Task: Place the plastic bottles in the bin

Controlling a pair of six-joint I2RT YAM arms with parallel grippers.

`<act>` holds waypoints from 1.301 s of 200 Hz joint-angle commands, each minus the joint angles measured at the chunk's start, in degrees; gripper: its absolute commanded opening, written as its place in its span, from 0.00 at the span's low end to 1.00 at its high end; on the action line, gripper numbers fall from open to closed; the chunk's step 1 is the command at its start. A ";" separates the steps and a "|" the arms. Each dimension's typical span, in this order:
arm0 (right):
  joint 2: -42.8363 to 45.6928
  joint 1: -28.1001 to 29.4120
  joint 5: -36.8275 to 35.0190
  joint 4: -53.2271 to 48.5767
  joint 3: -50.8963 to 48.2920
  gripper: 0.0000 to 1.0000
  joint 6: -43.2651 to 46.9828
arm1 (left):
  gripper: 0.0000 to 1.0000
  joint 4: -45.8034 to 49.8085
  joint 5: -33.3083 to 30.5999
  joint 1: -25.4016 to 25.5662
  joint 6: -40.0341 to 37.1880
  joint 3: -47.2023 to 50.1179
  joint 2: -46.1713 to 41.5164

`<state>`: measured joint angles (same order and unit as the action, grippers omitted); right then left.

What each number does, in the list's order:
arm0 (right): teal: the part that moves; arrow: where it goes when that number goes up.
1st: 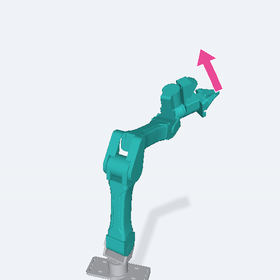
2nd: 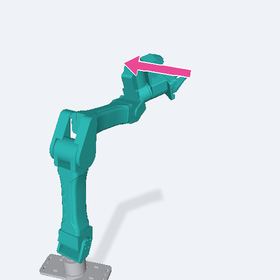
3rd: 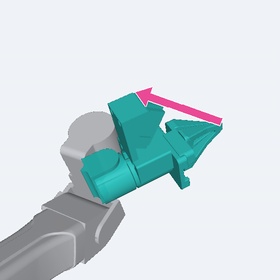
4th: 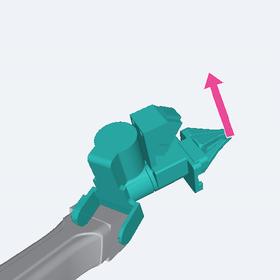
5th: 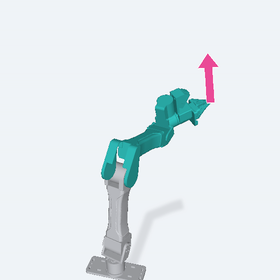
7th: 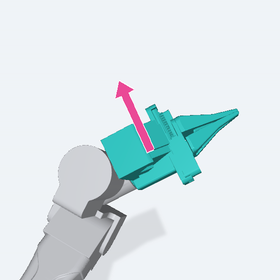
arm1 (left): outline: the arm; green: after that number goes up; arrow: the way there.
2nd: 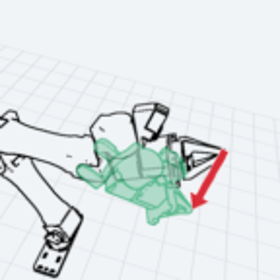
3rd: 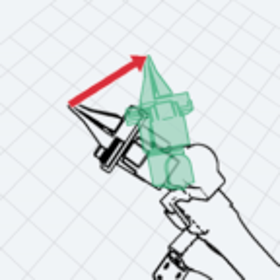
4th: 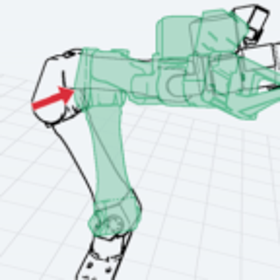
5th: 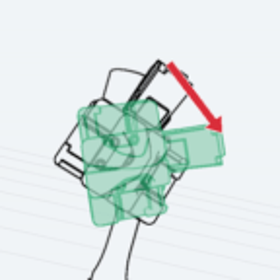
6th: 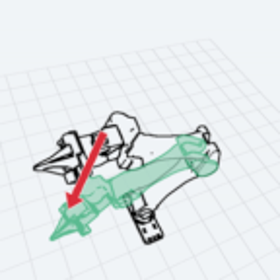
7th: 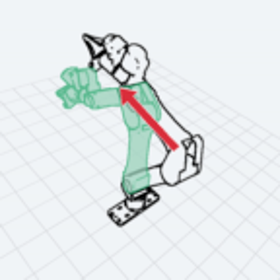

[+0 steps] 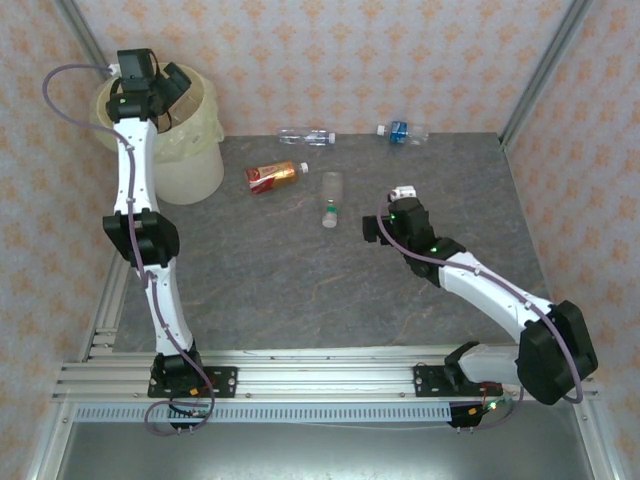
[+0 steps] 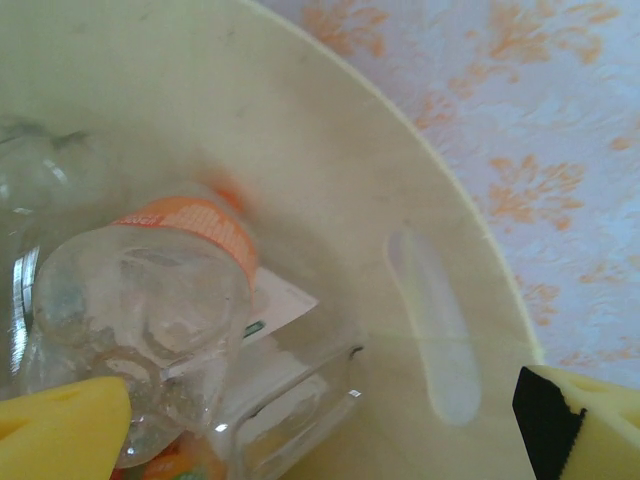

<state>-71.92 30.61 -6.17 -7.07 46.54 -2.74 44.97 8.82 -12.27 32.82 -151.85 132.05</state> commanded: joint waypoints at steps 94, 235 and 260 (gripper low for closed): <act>-5.75 -0.01 -1.43 -1.10 3.72 0.99 -0.83 | 1.00 -11.37 5.23 -0.05 -3.69 -2.84 5.33; -4.31 0.02 -1.20 -2.20 3.64 0.99 -1.74 | 1.00 -0.10 5.77 1.81 -1.24 2.52 -1.23; -3.71 -0.02 -1.46 -2.32 3.31 0.99 -1.56 | 1.00 -0.78 3.41 2.42 -0.13 11.23 -8.09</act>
<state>-77.60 30.61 -6.24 -8.19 49.50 -3.64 40.25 14.48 -10.90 31.48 -146.96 131.76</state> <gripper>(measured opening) 0.993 0.998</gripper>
